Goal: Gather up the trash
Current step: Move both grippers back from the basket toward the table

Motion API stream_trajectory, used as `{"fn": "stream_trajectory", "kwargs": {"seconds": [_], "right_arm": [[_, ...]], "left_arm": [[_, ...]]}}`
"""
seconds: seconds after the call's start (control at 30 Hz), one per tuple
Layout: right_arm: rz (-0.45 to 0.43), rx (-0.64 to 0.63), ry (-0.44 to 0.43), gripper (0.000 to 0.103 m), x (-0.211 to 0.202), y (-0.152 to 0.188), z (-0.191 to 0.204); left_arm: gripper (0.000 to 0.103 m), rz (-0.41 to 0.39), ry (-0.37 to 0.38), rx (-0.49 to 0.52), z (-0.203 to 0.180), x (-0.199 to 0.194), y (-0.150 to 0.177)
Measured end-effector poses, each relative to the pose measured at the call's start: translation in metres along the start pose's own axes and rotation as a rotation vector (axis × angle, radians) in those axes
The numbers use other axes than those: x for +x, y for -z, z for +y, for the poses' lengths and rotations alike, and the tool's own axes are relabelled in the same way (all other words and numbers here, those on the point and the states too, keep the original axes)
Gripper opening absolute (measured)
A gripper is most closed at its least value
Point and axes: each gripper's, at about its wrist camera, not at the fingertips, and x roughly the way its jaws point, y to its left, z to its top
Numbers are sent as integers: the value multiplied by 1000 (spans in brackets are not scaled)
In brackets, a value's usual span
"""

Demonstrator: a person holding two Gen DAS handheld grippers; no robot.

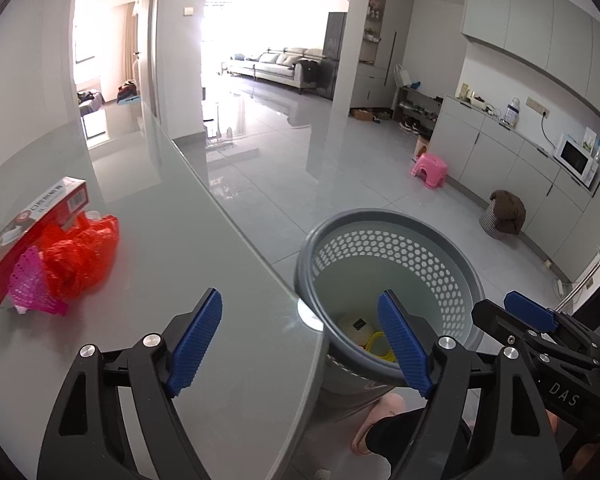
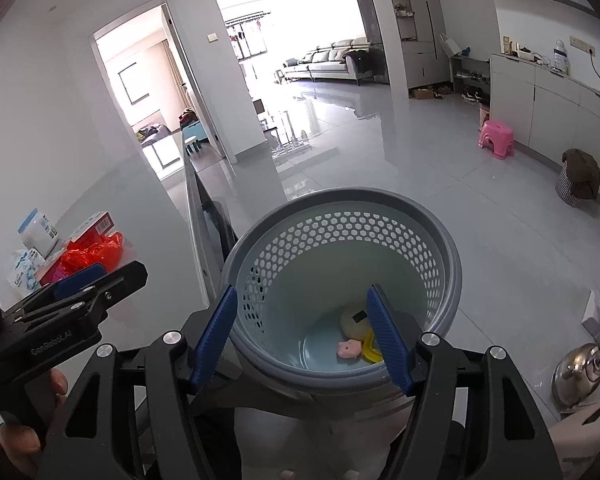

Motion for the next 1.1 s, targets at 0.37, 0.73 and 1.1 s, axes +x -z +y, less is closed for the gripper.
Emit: {"fn": "stream_trajectory", "kwargs": {"seconds": [0.37, 0.73, 1.1], "right_arm": [[18, -106, -95, 68, 12, -1, 48], [54, -207, -203, 72, 30, 4, 107], [93, -294, -286, 74, 47, 15, 161]], "left_arm": [[88, -70, -126, -89, 52, -40, 9], [89, -100, -271, -207, 114, -79, 30], [90, -109, -392, -309, 169, -103, 50]]}}
